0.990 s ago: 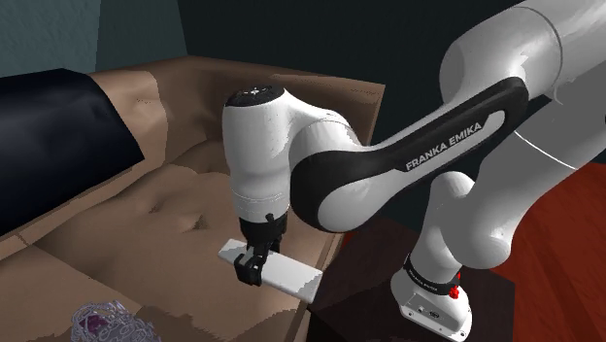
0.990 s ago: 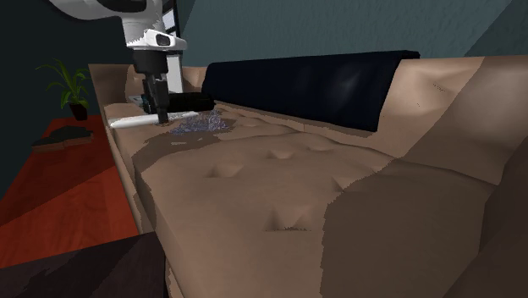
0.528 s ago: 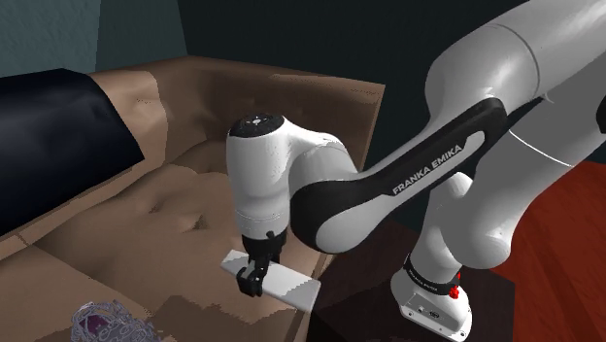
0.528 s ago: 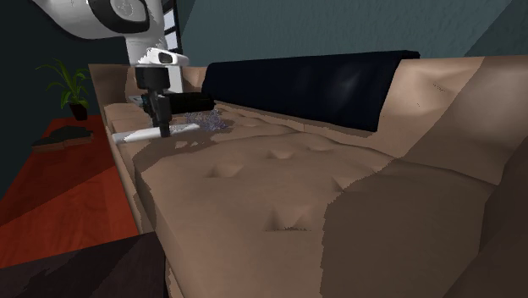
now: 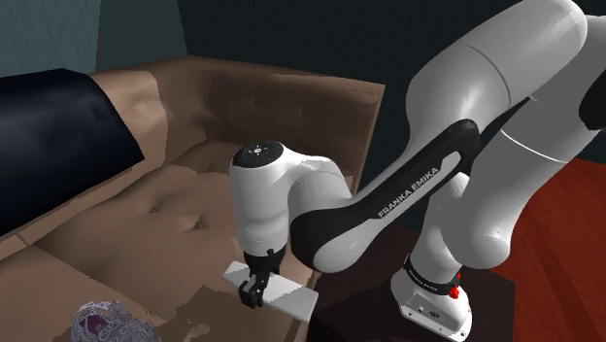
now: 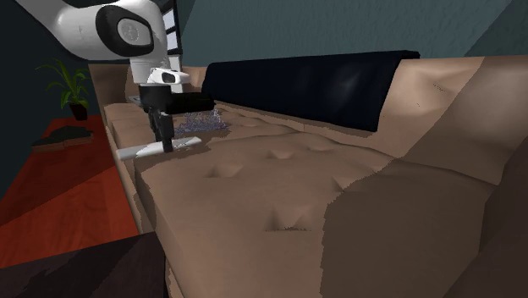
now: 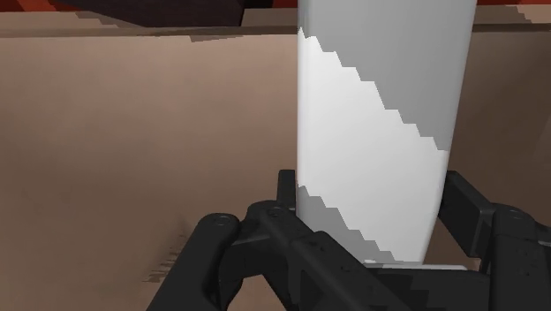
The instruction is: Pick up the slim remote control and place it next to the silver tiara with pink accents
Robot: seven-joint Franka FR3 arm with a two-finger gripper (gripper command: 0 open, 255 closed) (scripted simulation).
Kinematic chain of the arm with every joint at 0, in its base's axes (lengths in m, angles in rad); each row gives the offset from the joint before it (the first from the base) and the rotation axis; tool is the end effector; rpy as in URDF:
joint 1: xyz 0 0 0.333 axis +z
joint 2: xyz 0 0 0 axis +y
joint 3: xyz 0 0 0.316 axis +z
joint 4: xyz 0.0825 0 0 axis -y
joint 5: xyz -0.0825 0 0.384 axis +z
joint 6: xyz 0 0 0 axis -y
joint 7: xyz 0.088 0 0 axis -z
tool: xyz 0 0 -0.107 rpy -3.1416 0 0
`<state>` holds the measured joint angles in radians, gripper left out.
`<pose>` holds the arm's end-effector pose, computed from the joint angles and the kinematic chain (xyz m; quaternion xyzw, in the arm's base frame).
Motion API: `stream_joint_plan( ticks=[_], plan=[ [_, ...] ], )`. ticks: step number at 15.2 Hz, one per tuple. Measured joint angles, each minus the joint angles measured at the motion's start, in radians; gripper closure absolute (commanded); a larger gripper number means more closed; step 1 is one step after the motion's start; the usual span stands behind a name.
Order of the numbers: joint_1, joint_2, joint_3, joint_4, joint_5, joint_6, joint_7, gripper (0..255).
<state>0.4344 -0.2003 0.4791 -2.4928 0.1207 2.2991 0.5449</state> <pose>0.2746 0.3566 0.3508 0.9903 0.1389 -0.0036 0.0048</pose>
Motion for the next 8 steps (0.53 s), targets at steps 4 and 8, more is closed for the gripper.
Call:
stream_joint_plan(
  ticks=[4,8],
  plan=[
    [-0.002,0.022,0.005,-0.011,-0.009,0.031,0.008,255],
    [-0.002,0.023,0.006,-0.011,-0.009,0.033,0.009,0]
  ],
)
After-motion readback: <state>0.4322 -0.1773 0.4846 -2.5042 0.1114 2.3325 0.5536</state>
